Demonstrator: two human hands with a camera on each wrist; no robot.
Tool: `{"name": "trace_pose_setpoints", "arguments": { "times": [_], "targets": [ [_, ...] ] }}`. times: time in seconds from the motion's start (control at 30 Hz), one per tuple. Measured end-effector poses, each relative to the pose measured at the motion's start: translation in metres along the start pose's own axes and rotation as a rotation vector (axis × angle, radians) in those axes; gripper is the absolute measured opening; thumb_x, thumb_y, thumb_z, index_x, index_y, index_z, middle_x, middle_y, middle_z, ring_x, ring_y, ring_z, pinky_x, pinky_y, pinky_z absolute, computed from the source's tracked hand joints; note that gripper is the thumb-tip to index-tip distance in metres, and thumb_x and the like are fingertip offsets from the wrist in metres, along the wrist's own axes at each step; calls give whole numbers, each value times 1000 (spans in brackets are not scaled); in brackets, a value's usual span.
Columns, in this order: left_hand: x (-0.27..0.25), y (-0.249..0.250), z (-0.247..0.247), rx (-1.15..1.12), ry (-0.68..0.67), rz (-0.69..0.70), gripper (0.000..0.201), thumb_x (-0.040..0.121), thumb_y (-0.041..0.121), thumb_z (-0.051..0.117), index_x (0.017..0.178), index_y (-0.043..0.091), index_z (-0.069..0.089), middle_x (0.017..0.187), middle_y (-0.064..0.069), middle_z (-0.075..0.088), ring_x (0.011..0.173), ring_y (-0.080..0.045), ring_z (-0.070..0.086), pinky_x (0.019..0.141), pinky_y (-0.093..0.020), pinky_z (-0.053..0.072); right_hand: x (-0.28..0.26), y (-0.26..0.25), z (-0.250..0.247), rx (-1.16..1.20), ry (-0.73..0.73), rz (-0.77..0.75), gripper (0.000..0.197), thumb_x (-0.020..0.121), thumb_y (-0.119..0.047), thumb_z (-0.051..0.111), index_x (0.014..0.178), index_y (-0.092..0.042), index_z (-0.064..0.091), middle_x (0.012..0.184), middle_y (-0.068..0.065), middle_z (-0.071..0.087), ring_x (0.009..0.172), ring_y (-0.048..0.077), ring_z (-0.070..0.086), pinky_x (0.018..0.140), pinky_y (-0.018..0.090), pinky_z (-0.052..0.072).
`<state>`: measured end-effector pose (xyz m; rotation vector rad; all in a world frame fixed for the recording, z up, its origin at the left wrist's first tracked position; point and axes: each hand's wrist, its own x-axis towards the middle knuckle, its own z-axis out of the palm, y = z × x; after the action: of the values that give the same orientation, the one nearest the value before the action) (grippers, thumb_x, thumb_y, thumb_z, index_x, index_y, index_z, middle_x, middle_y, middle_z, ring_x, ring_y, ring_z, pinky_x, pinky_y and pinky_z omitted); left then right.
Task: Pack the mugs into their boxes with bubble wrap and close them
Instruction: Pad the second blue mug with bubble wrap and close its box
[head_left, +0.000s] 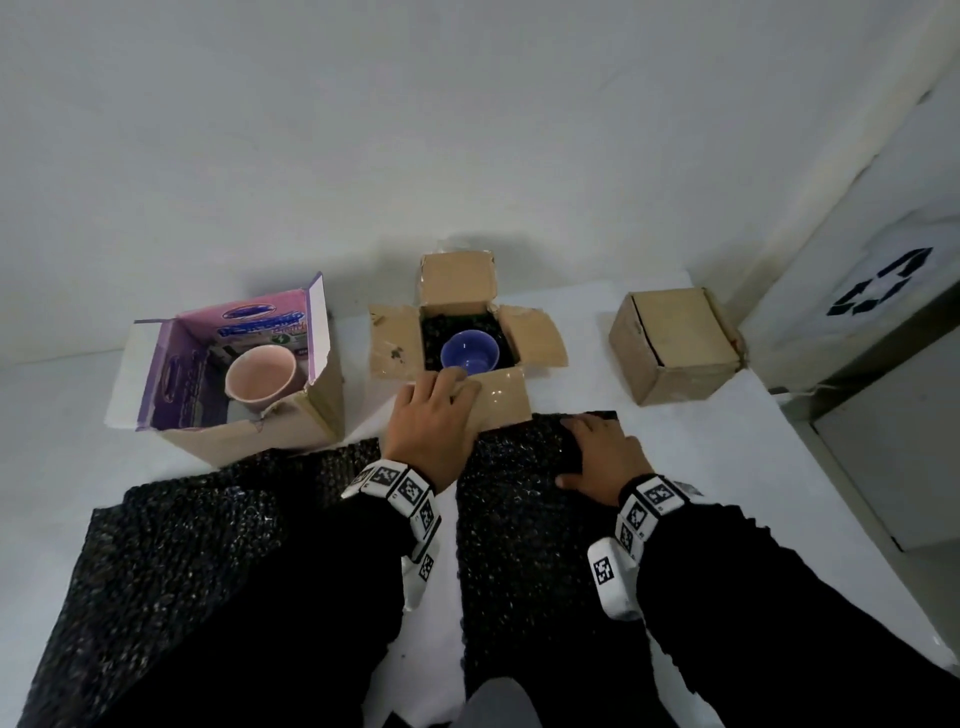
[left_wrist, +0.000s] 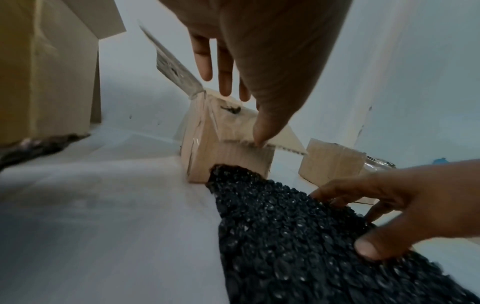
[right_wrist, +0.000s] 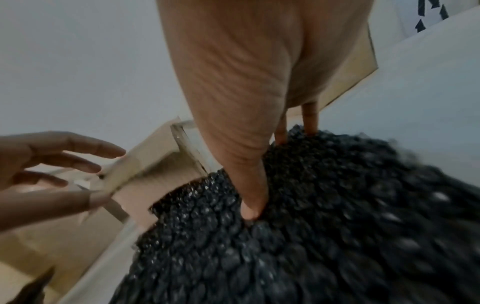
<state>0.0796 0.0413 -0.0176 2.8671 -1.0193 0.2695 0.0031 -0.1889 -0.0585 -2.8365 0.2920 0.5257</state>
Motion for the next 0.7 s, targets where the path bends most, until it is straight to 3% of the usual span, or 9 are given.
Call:
{"name": "trace_pose_setpoints", "arguments": {
  "times": [0.07,0.13,0.23,0.33,0.4,0.47,0.53,0.6,0.7],
  "targets": [
    [-9,6,4,-24,-39,-23,50,72,39,70,118,23,59,130,-3,50,112,-28,47,85,-41,43,-8,-1,10,-13,-14,26,94,81,-50,69,153,-25,14,155,2,25,137,31,29,105,47,37],
    [-15,10,5,-33,-94,-37,47,74,41,69,117,23,60,133,-4,48,116,-29,46,87,-41,42,-11,-2,12,-27,30,70,99,78,-51,72,153,-26,11,150,4,33,133,32,33,103,48,39],
    [-22,17,6,-45,-139,-44,44,77,42,67,117,23,59,136,-4,45,118,-30,44,89,-42,40,-14,-3,5,-132,32,88,82,78,-48,72,146,-29,29,136,2,50,128,31,36,99,46,33],
    [-29,22,9,-78,-174,-51,44,82,44,63,120,24,55,133,-1,43,118,-27,42,92,-40,39,-18,-1,-1,-131,61,18,40,82,-37,67,119,-29,56,114,0,60,119,29,44,92,42,32],
    [-33,24,9,-105,-167,-48,51,82,47,61,126,24,50,132,0,43,118,-26,43,93,-40,40,-24,1,-7,149,60,-47,11,80,-20,65,85,-25,58,89,-1,61,101,29,55,79,35,36],
    [-34,25,7,-164,-139,-23,64,80,52,61,134,23,44,135,1,42,123,-24,40,98,-40,39,-29,2,-21,353,-59,-114,22,75,-7,69,70,-18,50,76,0,56,84,25,57,65,29,36],
    [-31,24,1,-223,-119,32,79,75,58,63,141,23,37,142,1,39,131,-23,34,104,-41,35,-33,-2,-41,362,-181,-168,21,71,-5,77,76,-10,57,79,5,60,78,21,57,62,28,39],
    [-23,24,-9,-221,-156,80,89,74,62,62,147,24,27,145,1,38,134,-22,31,109,-42,30,-37,-9,-62,376,-260,-214,23,71,-7,80,81,-12,60,81,2,64,75,16,59,62,24,42],
    [-8,22,-28,-255,-261,46,76,81,51,63,146,28,31,130,1,55,125,-21,44,106,-38,25,-43,-22,-88,451,-263,-258,27,72,-10,81,87,-12,59,83,1,65,75,15,59,61,19,42]
  ]
}}
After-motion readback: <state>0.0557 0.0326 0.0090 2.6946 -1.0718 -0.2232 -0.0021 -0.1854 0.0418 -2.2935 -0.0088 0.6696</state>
